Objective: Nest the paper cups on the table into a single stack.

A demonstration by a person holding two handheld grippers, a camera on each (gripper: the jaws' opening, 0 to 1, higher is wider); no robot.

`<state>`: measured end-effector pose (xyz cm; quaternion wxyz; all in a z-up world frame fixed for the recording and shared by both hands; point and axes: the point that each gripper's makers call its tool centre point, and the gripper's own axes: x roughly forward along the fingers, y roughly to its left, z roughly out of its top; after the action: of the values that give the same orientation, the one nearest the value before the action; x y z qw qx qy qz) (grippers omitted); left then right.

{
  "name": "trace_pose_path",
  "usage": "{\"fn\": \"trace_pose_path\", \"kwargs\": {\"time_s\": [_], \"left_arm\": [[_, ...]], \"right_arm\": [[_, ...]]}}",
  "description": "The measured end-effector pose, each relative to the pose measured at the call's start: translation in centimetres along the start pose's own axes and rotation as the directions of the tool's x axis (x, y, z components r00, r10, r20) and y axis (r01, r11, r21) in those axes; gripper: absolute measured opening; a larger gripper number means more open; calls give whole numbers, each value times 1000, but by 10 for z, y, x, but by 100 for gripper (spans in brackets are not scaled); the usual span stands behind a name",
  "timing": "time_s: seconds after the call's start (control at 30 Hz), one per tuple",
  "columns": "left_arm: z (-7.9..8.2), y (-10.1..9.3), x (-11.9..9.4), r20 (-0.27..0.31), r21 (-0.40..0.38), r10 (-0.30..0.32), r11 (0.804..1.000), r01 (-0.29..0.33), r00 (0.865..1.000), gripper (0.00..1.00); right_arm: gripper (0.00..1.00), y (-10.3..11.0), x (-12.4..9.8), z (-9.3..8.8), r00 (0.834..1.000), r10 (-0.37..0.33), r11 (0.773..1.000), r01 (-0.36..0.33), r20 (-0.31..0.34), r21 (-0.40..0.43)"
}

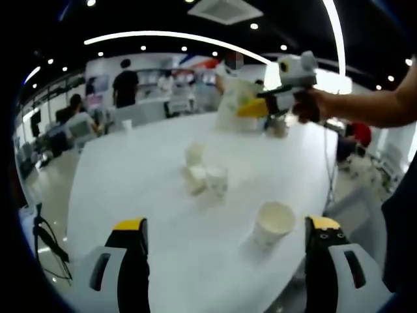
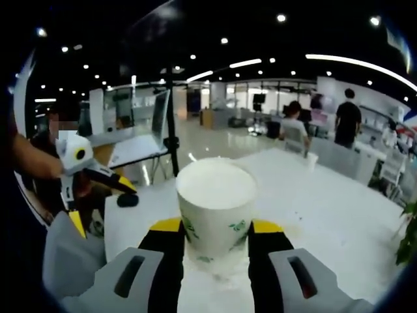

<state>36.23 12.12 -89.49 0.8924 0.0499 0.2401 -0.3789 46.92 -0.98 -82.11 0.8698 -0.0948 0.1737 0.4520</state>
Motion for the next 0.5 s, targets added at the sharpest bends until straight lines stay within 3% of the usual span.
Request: {"fn": "trace_pose_path", "kwargs": {"time_s": [0.5], "left_arm": [[5, -14, 4, 14, 8, -49, 999, 49, 999, 100]], "right_arm": [[35, 33, -11, 4, 998, 49, 998, -50, 27, 24]]}}
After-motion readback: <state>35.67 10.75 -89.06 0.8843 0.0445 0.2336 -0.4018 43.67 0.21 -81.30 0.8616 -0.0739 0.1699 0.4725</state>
